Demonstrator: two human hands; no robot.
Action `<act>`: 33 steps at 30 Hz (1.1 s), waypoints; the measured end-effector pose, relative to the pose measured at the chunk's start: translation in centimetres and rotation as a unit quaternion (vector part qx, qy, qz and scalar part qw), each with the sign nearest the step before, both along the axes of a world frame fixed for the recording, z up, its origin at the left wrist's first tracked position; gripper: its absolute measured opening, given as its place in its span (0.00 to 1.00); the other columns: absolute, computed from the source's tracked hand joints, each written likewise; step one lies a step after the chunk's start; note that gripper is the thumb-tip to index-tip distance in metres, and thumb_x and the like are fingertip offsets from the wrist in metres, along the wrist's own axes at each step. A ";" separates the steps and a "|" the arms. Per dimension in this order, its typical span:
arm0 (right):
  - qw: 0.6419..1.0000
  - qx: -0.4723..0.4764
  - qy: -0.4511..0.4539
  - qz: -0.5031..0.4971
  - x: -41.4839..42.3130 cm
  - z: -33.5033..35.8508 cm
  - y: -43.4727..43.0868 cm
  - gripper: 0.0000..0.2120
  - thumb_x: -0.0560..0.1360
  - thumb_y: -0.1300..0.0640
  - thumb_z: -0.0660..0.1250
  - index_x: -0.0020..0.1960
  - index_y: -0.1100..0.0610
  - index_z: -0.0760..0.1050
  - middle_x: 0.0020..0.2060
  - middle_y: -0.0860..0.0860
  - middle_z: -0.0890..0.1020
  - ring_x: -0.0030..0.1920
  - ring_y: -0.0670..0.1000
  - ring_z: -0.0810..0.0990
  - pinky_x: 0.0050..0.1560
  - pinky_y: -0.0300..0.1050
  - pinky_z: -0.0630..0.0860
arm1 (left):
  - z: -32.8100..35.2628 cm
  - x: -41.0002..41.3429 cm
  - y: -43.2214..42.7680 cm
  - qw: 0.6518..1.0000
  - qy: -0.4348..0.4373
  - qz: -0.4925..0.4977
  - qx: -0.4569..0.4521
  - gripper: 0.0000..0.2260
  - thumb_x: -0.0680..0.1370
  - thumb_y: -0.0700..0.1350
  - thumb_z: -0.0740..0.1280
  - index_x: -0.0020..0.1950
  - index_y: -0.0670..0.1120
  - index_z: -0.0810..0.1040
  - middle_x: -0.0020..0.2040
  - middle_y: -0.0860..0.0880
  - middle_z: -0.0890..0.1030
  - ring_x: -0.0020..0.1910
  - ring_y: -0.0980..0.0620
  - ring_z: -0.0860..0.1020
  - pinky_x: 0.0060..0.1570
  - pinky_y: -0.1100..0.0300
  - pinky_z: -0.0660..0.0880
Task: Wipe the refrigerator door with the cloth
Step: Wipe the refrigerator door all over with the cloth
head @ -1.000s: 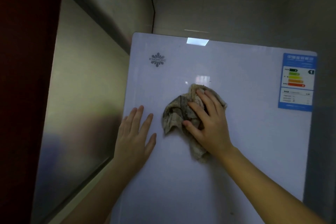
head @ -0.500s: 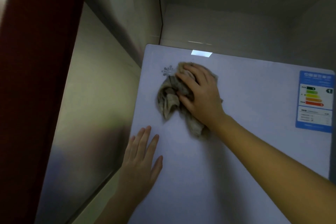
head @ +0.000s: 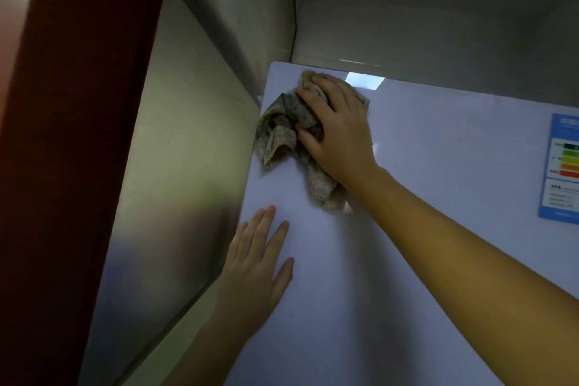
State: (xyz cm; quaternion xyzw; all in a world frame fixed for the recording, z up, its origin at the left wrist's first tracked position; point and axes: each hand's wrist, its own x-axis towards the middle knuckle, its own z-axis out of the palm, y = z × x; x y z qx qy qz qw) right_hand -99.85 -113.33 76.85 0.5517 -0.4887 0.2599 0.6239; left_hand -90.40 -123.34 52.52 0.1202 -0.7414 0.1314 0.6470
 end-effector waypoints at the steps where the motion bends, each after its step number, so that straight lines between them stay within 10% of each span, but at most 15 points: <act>1: 1.000 -0.010 -0.006 0.001 -0.1 -0.2 0.1 0.27 0.78 0.47 0.70 0.73 0.57 0.75 0.74 0.58 0.74 0.76 0.61 0.69 0.78 0.57 0.63 | 0.0 0.1 0.0 1.000 -0.003 0.001 0.001 0.25 0.82 0.55 0.60 0.77 0.46 0.68 0.80 0.43 0.64 0.81 0.44 0.61 0.77 0.46 0.61; 19: 0.997 -0.042 -0.058 -0.020 -4.8 -0.8 8.2 0.27 0.78 0.46 0.67 0.75 0.54 0.73 0.76 0.55 0.71 0.77 0.59 0.67 0.77 0.60 0.64 | 0.5 0.4 -0.3 0.999 0.001 0.019 -0.038 0.25 0.82 0.54 0.61 0.75 0.43 0.72 0.78 0.41 0.67 0.78 0.42 0.65 0.75 0.45 0.63; 33: 0.998 0.039 0.042 0.015 1.1 0.0 -2.1 0.27 0.74 0.48 0.71 0.70 0.57 0.77 0.72 0.60 0.75 0.74 0.63 0.71 0.77 0.56 0.60 | 1.7 0.9 0.6 0.997 -0.010 0.065 -0.030 0.25 0.82 0.57 0.58 0.76 0.46 0.70 0.78 0.40 0.66 0.77 0.40 0.66 0.74 0.45 0.63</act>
